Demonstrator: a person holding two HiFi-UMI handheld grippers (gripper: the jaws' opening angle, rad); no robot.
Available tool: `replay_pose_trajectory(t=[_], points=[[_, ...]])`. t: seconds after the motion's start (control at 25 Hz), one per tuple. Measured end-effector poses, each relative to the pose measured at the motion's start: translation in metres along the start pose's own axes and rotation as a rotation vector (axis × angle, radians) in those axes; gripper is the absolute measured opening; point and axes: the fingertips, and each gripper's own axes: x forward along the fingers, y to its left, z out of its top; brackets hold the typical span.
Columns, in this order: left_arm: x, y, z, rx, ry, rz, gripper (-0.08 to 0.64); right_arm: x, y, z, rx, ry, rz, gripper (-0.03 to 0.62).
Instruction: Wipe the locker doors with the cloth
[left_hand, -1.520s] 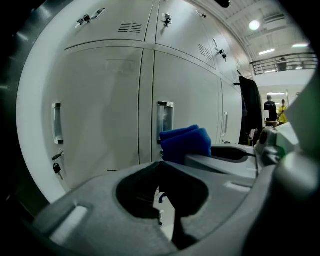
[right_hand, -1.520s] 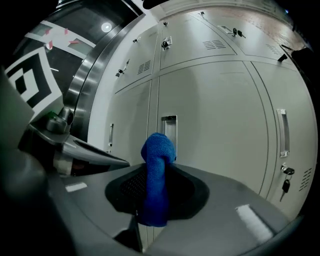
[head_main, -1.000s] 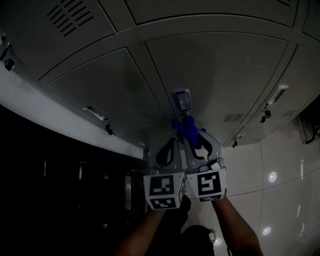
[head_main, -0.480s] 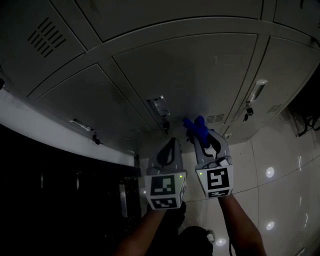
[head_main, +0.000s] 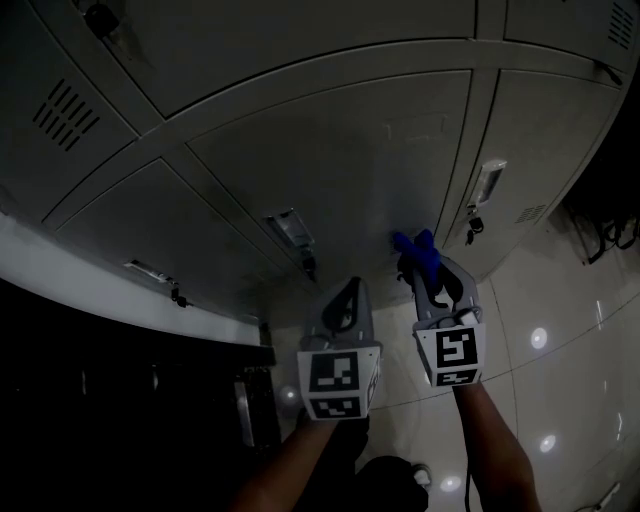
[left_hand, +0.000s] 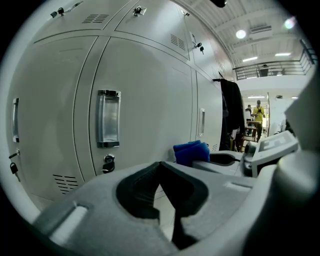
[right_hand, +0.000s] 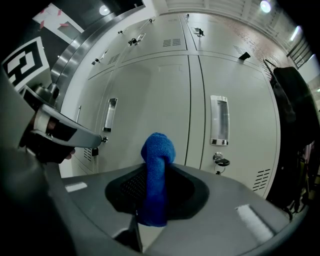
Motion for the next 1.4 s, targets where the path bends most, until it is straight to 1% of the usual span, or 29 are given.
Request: replay_pose_trajectory(t=[0.16,0.32,0.52,0.68,0.76,0.84,1.04,1.2,1.4], points=[[0.007,-0.009,0.003,0.01,-0.001,-0.022,0.003,-0.002,-0.017,-0.004,-0.001,0.009,-0.03,0.083],[0.011,-0.013,0.003,0.007,0.0,-0.03,0.003,-0.003,-0.021,-0.003,-0.004,0.008,-0.03,0.083],[0.001,-0.021,0.014,-0.003,0.005,-0.018,0.003,-0.022,-0.012,0.02,0.02,0.0,-0.013,0.083],[-0.031,-0.034,0.026,0.003,0.025,0.013,0.003,-0.055,0.004,0.051,0.038,0.003,0.026,0.083],[-0.051,-0.041,0.031,-0.012,0.031,0.029,0.003,-0.073,0.012,0.067,0.05,0.008,0.043,0.083],[-0.072,-0.048,0.038,-0.023,0.033,0.044,0.003,-0.091,0.02,0.083,0.054,0.013,0.064,0.083],[-0.119,-0.063,0.059,-0.02,0.021,0.083,0.003,-0.133,0.037,0.122,0.076,0.003,0.112,0.083],[-0.149,-0.079,0.071,-0.012,0.009,0.1,0.003,-0.161,0.049,0.143,0.086,0.002,0.143,0.083],[-0.188,-0.089,0.082,-0.029,-0.015,0.129,0.003,-0.195,0.062,0.164,0.07,0.008,0.171,0.081]])
